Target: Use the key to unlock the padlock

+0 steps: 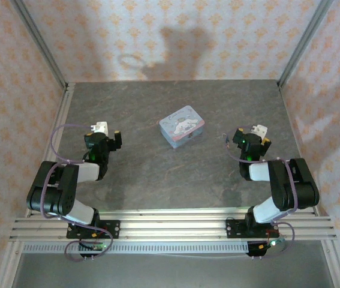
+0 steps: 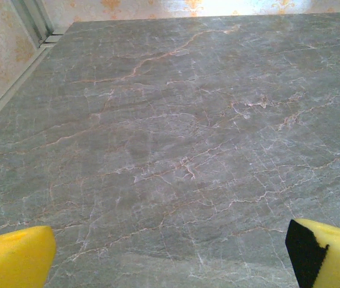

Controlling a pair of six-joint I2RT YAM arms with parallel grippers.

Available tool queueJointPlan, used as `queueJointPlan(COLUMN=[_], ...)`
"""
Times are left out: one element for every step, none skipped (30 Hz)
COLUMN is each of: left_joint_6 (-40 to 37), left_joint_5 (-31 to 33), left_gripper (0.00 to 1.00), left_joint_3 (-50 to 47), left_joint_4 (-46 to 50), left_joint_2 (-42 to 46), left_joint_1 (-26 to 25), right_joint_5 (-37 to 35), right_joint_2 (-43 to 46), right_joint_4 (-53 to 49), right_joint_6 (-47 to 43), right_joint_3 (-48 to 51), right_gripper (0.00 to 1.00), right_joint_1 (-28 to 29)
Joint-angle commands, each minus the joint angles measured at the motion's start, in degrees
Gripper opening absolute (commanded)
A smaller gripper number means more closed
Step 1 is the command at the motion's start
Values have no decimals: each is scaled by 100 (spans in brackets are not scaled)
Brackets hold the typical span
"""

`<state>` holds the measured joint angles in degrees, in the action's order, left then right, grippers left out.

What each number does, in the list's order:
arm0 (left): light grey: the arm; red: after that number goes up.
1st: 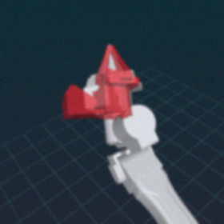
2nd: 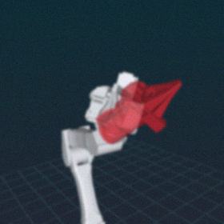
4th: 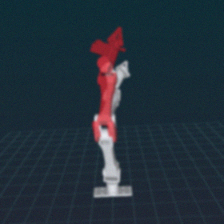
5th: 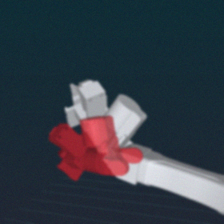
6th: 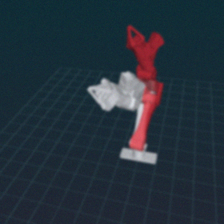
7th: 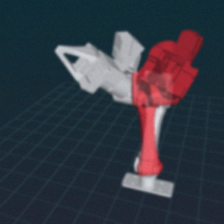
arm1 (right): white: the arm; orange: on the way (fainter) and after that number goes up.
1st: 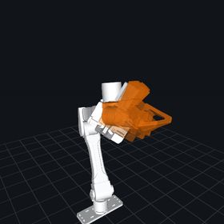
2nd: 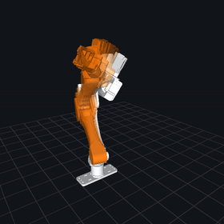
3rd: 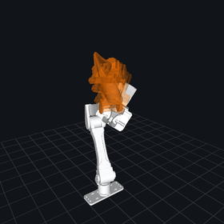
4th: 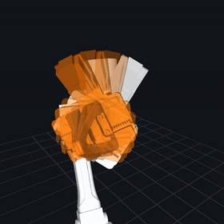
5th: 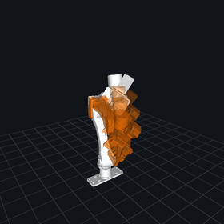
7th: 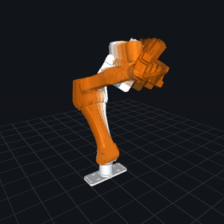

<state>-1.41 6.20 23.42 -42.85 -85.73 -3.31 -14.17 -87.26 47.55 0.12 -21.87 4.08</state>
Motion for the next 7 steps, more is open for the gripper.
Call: queueJointPlan(left_joint_6=[32,30,33,33,31,33,35], left_joint_5=[-14,-14,-13,-13,-19,-13,-15], left_gripper=[100,100,100,100,100,100,100], left_joint_3=[104,101,101,101,101,101,101], left_joint_4=[39,38,40,37,39,36,39], left_joint_2=[0,3,2,3,4,5,1], left_joint_1=[24,25,31,29,24,25,28], right_joint_5=[-103,-95,-103,-91,-96,-92,-94], right_joint_2=[-53,-54,-33,-20,-12,-3,2], right_joint_4=[-78,-87,-65,-53,-38,-18,-18], right_joint_6=[-36,-35,-34,-31,-44,-46,-45], right_joint_3=[-129,-140,-115,-95,-85,-73,-72], right_gripper=[99,99,99,99,99,99,99], right_joint_1=[-23,-21,-21,-21,-21,-21,-21])
